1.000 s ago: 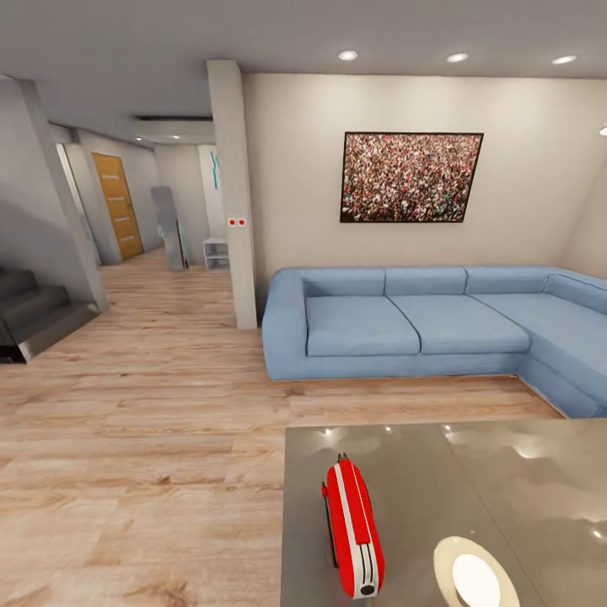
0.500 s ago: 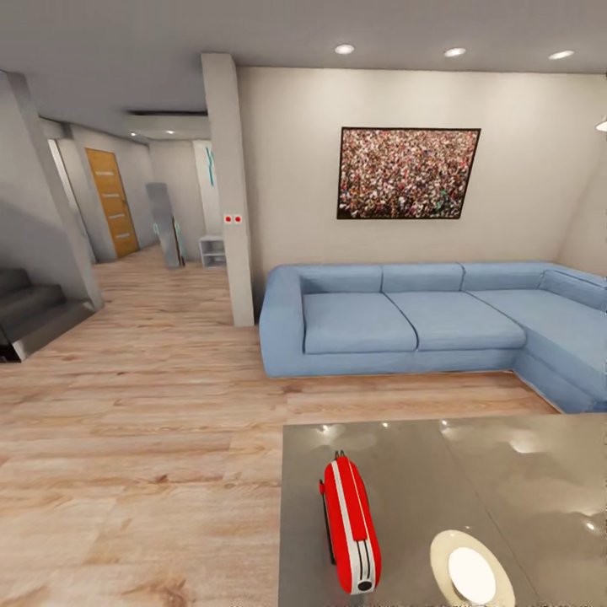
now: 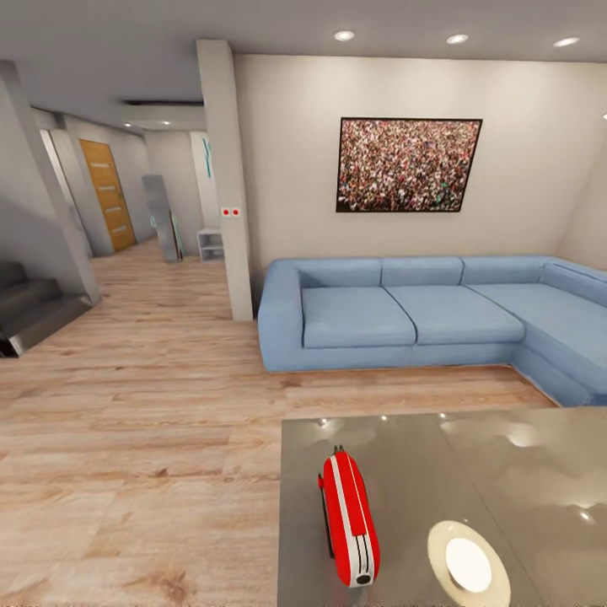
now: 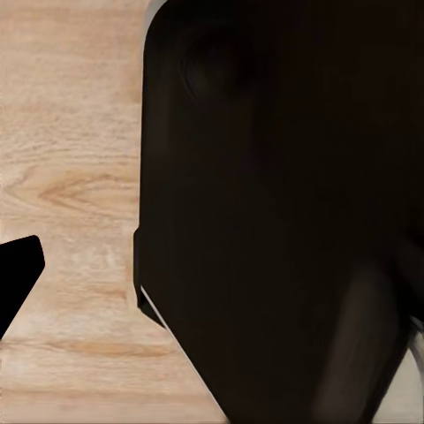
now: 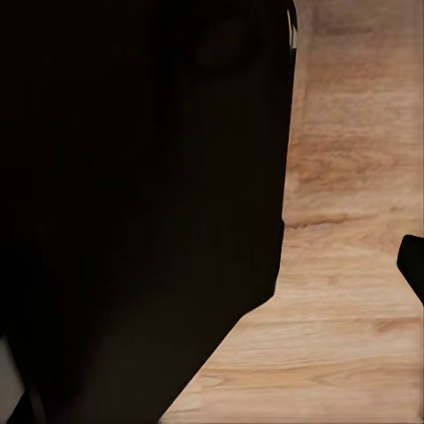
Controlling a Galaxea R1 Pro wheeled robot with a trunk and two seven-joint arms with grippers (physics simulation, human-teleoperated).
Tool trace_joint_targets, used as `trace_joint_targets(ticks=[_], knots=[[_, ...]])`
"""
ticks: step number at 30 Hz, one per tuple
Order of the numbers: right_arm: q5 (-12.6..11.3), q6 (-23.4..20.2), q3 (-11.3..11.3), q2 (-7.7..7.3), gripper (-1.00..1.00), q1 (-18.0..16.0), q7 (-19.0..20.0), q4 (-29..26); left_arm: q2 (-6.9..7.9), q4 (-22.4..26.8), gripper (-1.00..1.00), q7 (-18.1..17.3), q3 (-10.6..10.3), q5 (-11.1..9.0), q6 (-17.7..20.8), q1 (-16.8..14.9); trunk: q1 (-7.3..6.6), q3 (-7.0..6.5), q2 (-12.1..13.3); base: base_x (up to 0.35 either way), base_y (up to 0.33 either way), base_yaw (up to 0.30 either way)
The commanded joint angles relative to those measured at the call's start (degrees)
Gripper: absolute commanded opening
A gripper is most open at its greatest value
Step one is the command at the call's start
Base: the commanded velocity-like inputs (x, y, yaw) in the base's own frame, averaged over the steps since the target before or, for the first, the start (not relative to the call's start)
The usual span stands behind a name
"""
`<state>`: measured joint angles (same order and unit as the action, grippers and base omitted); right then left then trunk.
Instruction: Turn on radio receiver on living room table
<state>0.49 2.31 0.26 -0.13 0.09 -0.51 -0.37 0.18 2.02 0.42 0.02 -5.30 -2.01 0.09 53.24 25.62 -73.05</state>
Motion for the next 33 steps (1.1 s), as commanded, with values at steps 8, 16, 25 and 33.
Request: trace_joint_targets(ticks=[8, 16, 25, 33], knots=[[0.46, 0.14, 0.02, 0.09, 1.00, 0.00, -0.01, -1.09, 0.01, 0.00, 1.00, 0.02, 0.33, -0.05, -0.20, 0.00, 0.00, 0.74, 0.00, 0.000, 0.000, 0.000], [0.39, 0.32, 0.01, 0.04, 1.00, 0.00, -0.01, -1.13, -0.36, 0.02, 1.00, 0.02, 0.41, -0.30, -0.27, 0.00, 0.00, 1.47, 0.00, 0.000, 0.000, 0.000], [0.39, 0.33, 0.00, -0.10, 1.00, 0.00, -0.01, -1.13, -0.44, 0.12, 1.00, 0.02, 0.42, -0.95, -0.27, 0.00, 0.00, 2.30, 0.00, 0.000, 0.000, 0.000], [0.39, 0.33, 0.09, -0.07, 1.00, 0.00, -0.01, -1.13, -0.36, 0.09, 1.00, 0.02, 0.44, -1.09, -0.27, 0.00, 0.00, 3.03, 0.00, 0.000, 0.000, 0.000]])
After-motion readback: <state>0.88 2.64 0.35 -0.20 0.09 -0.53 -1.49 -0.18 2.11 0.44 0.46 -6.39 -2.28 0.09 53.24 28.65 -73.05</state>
